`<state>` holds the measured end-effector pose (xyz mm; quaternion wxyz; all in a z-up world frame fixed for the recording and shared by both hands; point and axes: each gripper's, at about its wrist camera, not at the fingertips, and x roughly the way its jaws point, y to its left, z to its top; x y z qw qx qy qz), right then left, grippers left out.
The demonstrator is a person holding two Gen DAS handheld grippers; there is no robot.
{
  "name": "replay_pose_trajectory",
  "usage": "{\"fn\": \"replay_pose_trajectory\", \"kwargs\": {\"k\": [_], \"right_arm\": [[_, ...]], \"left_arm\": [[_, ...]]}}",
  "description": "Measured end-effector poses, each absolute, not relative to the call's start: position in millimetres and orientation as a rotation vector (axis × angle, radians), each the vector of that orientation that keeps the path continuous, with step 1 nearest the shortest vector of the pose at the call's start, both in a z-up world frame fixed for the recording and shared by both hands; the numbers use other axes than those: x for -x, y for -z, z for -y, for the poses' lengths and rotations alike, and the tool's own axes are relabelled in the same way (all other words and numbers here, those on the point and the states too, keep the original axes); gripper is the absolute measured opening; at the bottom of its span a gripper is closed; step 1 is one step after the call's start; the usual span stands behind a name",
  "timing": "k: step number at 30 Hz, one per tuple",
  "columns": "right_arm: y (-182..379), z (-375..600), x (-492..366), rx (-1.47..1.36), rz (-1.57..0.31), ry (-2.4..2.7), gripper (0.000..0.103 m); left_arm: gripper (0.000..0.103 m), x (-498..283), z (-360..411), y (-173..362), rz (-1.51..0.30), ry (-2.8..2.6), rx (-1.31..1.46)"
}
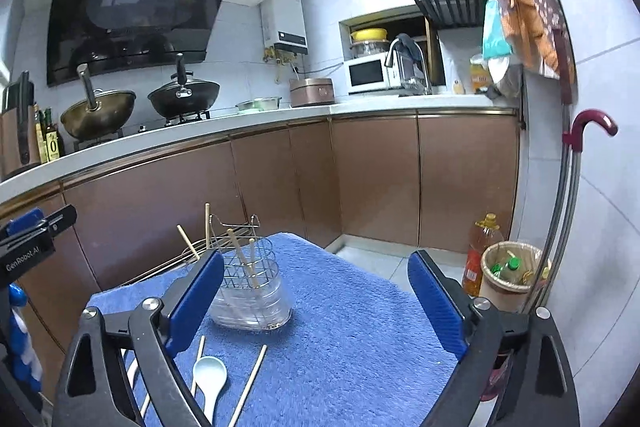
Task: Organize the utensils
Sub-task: 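Withdraw both open tools back from the holder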
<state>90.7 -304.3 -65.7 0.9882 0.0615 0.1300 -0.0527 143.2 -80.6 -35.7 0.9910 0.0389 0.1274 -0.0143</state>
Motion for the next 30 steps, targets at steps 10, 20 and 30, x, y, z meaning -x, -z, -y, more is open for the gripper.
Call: {"fn": "replay_pose_trajectory", "kwargs": {"k": [10, 20, 30], "right_arm": [[62, 282, -64, -0.066, -0.226, 0.084, 0.100], [54, 269, -37, -0.064, -0.167, 0.023, 0.103], [57, 265, -31, -0.066, -0.153, -0.011, 0.103]], "left_arm": [[0.075, -110, 68, 34, -0.239, -0.017, -0.085], [0.075, -83, 64, 28, -0.207, -0.012, -0.104], [0.075, -69, 69, 32, -0.244, 0.017, -0.109]]}}
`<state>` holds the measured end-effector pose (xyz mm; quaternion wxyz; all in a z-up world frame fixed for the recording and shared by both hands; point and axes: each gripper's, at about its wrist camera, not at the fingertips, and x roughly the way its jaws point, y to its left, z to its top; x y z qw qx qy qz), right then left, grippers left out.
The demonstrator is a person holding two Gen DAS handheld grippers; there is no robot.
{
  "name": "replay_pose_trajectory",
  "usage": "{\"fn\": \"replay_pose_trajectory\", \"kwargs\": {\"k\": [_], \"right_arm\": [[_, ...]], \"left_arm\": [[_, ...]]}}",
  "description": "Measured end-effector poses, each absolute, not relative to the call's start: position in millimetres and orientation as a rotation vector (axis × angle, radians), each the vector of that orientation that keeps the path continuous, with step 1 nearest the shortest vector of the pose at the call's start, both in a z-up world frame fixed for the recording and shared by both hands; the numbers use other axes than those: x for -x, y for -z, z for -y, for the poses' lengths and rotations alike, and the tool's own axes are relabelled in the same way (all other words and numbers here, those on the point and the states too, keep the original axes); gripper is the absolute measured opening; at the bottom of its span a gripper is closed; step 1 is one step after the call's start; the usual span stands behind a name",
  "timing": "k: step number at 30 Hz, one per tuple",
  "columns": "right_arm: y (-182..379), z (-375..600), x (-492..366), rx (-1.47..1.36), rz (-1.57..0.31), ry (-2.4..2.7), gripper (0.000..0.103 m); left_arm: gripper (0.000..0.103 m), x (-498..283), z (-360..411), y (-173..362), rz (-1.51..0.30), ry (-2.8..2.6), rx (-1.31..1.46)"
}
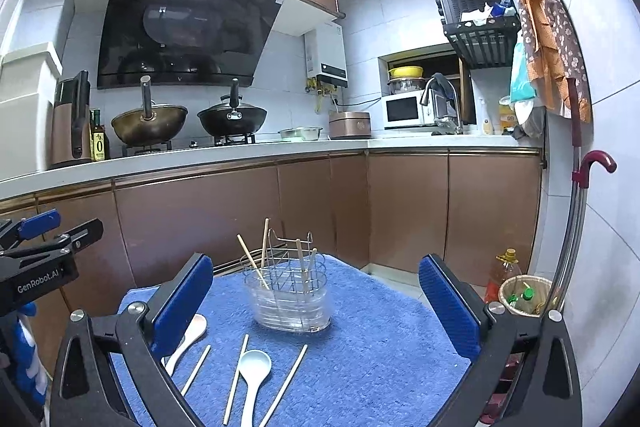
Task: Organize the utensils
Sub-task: 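Withdraw both open tools back from the holder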
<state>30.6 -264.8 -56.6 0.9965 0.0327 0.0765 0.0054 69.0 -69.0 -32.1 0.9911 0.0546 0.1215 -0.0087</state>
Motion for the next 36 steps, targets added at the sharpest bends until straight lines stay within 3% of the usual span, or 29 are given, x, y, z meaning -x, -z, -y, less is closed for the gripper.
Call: {"fn": "replay_pose_trajectory", "kwargs": {"k": [36], "right_arm": [[83, 280, -50, -0.078, -0.349, -0.001, 0.103]], "left_arm": [[0.075, -97, 75, 62, -0.430, 0.076, -0.134]]}}
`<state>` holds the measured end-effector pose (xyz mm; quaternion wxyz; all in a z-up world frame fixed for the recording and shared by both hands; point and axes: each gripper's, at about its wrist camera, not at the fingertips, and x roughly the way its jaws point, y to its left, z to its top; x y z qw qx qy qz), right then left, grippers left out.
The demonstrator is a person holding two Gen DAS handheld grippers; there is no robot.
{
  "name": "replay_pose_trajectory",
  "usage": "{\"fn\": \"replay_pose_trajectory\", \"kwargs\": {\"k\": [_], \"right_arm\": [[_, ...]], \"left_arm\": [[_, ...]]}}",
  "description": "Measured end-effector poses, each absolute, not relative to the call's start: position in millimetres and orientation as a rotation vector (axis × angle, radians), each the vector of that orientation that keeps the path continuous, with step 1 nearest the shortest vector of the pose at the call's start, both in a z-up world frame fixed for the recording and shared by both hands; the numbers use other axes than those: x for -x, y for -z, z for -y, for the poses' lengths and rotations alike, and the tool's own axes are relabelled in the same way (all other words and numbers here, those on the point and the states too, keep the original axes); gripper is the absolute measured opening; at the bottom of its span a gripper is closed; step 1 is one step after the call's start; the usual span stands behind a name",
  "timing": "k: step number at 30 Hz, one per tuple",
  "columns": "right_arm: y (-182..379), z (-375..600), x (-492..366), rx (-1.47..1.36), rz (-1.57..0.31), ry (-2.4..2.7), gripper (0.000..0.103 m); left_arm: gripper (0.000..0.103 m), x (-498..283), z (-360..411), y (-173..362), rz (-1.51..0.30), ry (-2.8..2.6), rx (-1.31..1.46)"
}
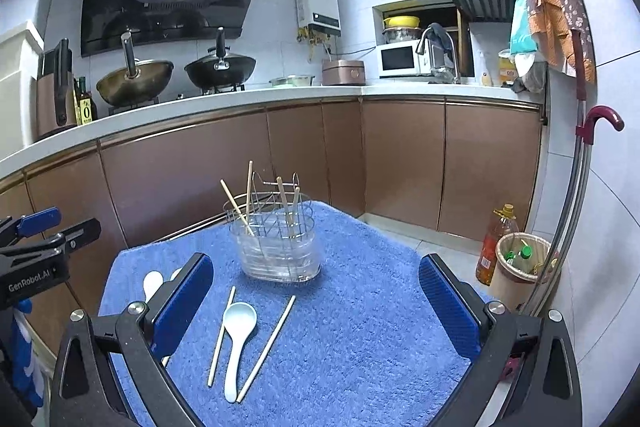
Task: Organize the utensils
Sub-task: 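Withdraw both open tools back from the holder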
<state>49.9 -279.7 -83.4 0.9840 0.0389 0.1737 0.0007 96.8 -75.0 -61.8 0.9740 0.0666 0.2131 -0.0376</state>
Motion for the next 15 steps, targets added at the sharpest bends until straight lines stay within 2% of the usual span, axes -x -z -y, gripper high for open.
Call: {"fn": "replay_pose_trajectory", "kwargs": {"k": [4, 15], "right_arm": [[88, 278, -56, -0.072, -0.372, -0.006, 0.103], [108, 278, -78, -0.071, -0.458, -0.028, 0.091]], "left_arm": [[0.075, -103, 76, 66, -0.446, 0.083, -0.140], [0.075, -125, 79, 82, -0.522, 0.111, -0.148]]}}
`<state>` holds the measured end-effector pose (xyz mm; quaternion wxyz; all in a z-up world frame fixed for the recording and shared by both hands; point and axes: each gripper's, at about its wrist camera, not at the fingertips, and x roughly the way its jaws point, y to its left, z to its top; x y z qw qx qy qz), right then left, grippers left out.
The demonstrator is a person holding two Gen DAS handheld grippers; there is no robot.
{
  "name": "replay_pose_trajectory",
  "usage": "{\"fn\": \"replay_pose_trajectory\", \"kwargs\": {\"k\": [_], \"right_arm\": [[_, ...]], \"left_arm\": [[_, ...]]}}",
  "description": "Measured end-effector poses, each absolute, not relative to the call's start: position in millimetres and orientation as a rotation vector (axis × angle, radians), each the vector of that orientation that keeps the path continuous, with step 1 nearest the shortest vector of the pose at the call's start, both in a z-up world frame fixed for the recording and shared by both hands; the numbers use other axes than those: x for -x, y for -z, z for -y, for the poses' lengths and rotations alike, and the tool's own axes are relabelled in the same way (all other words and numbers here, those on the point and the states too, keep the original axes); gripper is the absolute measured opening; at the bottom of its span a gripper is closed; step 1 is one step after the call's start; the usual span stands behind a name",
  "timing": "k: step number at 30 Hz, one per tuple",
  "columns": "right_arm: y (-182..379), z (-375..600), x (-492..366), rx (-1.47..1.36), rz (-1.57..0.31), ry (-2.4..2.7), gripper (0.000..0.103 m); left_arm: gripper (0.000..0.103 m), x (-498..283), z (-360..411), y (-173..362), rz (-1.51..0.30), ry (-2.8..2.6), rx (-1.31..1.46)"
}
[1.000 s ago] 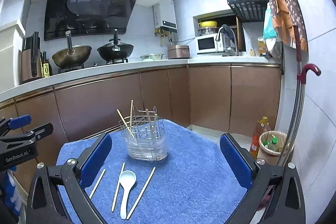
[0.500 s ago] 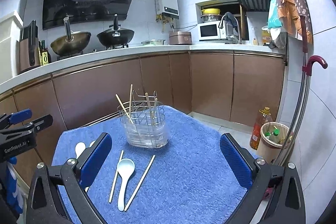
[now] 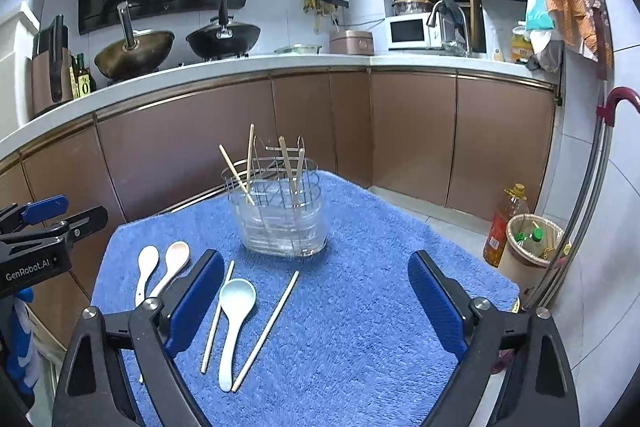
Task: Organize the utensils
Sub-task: 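Withdraw both open tools back from the holder, then lower the right tool onto a chopstick and close it while the left tool grasps another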
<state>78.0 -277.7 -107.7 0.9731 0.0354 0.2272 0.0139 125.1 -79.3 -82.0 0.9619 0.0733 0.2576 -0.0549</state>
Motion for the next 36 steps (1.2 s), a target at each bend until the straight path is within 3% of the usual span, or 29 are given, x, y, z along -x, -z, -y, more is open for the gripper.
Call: {"fn": "replay_pose_trajectory", "kwargs": {"k": [18, 28, 34, 36], "right_arm": [[137, 269, -116, -0.071, -0.593, -0.071, 0.084], [152, 263, -145, -0.090, -0.712, -0.110, 0.063], [166, 262, -174, -0.151, -0.820, -0.169, 0.048], [173, 261, -185, -0.174, -0.854, -0.198, 0.044]], "left_arm": [[0.075, -168, 71, 111, -0.638, 0.122, -0.130], [0.074, -209, 45, 130, -0.834, 0.345, 0.103], [0.058, -242, 34, 157, -1.001, 0.427, 0.224], [0.048, -249, 35, 170, -1.049, 0.428, 0.233]]}}
